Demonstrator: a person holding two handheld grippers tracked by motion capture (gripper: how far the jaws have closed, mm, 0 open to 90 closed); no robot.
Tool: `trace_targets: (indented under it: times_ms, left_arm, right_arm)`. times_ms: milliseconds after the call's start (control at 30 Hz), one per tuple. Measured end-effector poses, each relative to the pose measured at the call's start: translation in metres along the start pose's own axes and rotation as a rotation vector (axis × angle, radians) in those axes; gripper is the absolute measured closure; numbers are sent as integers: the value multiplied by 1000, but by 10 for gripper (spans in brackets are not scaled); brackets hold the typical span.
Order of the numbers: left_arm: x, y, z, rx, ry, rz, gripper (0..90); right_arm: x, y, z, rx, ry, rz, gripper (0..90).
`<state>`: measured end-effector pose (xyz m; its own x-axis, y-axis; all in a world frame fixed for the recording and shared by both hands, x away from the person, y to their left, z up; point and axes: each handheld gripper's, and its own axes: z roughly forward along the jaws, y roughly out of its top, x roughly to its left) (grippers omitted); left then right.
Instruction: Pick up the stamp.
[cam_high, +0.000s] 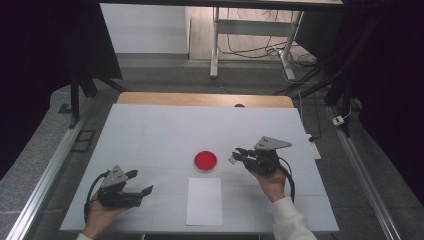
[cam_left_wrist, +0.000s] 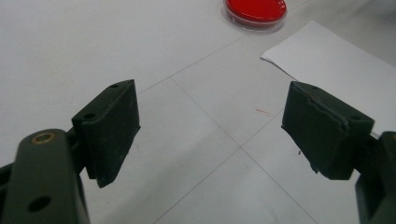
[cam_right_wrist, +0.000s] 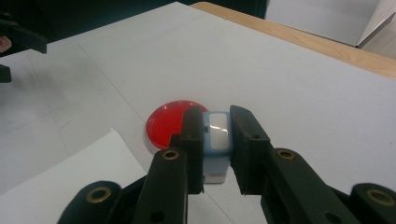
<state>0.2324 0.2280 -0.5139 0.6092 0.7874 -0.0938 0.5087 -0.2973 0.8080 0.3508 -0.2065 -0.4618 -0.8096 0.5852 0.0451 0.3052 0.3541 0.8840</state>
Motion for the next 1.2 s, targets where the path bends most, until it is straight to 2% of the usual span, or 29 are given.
trace_targets:
  times_ms: [67,300,533,667,1033,1200]
  left_arm:
    - [-1,1,1,-2,-3,2,187]
    - [-3,2,2,-5,1,4,186]
    - [-3,2,0,-12,11,-4,186]
    - [-2,2,1,-15,11,-4,187]
    - [-5,3,1,-21,-1,-2,187]
    - [-6,4,2,-19,-2,3,187]
  right_arm:
    - [3,-2,-2,-13,9,13,755]
    - [20,-7,-11,-19,36,7,755]
    - [31,-14,-11,-17,64,6,755]
    - [37,-17,-10,-3,69,-4,755]
    - [52,-22,-16,-18,69,1,755]
    - [57,-23,-12,-13,80,-5,755]
